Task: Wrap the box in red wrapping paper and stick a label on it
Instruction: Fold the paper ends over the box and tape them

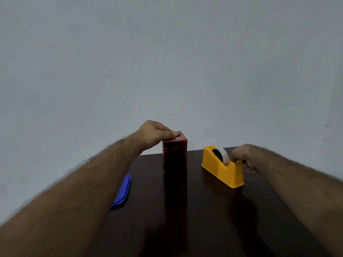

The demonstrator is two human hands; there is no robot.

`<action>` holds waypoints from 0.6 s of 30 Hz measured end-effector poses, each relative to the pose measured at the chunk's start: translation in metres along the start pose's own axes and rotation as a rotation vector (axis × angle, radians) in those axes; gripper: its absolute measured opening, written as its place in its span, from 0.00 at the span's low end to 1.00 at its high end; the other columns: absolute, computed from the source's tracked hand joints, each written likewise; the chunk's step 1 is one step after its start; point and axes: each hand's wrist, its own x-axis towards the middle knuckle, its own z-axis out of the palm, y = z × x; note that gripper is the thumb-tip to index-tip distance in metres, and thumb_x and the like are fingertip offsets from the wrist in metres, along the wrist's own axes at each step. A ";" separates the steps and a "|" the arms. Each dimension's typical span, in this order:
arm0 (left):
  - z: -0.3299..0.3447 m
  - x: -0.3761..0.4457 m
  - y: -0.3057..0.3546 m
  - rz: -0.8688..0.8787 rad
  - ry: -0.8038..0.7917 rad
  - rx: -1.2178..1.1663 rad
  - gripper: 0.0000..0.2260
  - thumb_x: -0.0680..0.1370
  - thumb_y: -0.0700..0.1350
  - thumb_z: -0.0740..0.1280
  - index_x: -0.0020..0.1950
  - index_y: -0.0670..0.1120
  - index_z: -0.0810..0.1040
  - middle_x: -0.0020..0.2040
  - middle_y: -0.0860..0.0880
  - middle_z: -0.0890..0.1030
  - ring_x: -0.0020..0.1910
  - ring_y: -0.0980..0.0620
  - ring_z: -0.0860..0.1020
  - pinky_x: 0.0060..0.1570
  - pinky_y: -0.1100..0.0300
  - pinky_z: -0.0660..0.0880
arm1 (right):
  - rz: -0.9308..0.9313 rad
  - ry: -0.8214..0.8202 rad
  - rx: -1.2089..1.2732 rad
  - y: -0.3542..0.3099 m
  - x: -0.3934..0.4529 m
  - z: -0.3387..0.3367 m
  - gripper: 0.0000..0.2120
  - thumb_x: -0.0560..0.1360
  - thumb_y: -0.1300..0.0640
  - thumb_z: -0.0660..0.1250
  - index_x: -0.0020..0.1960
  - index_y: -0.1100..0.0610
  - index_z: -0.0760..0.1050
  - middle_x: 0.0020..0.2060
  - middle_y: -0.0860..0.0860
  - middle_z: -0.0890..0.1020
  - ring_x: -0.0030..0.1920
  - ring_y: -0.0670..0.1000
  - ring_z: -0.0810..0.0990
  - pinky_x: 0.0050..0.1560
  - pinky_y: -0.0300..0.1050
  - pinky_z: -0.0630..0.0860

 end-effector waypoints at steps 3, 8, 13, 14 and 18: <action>0.001 0.000 -0.002 -0.001 -0.003 -0.017 0.06 0.75 0.52 0.80 0.47 0.52 0.90 0.53 0.54 0.87 0.58 0.55 0.82 0.60 0.55 0.76 | 0.026 -0.050 0.091 -0.002 0.003 -0.004 0.08 0.78 0.63 0.71 0.57 0.59 0.80 0.45 0.54 0.75 0.41 0.51 0.74 0.32 0.48 0.79; 0.000 0.000 0.000 -0.014 -0.015 -0.014 0.06 0.75 0.52 0.79 0.48 0.52 0.90 0.54 0.54 0.87 0.58 0.56 0.82 0.53 0.60 0.75 | 0.077 -0.086 0.267 0.000 0.003 -0.004 0.14 0.77 0.67 0.71 0.62 0.59 0.81 0.52 0.54 0.75 0.48 0.52 0.76 0.41 0.51 0.84; -0.003 0.000 -0.001 -0.023 -0.007 -0.006 0.06 0.76 0.51 0.80 0.49 0.51 0.90 0.53 0.54 0.87 0.58 0.56 0.82 0.57 0.58 0.76 | 0.095 -0.156 0.618 0.009 -0.008 -0.005 0.04 0.82 0.64 0.65 0.54 0.64 0.78 0.58 0.54 0.76 0.43 0.52 0.73 0.64 0.66 0.80; -0.002 0.000 -0.001 -0.024 -0.008 -0.006 0.07 0.76 0.51 0.79 0.50 0.50 0.90 0.54 0.54 0.87 0.58 0.56 0.82 0.59 0.57 0.76 | 0.102 -0.157 0.673 0.013 -0.009 -0.004 0.04 0.82 0.63 0.65 0.52 0.64 0.77 0.57 0.54 0.77 0.42 0.52 0.73 0.65 0.68 0.79; -0.001 -0.002 0.000 -0.024 -0.008 -0.005 0.06 0.76 0.51 0.79 0.50 0.51 0.90 0.54 0.54 0.87 0.57 0.58 0.81 0.54 0.61 0.74 | 0.053 -0.179 0.784 0.027 -0.008 0.001 0.06 0.81 0.63 0.65 0.57 0.63 0.78 0.53 0.54 0.78 0.39 0.51 0.74 0.58 0.65 0.82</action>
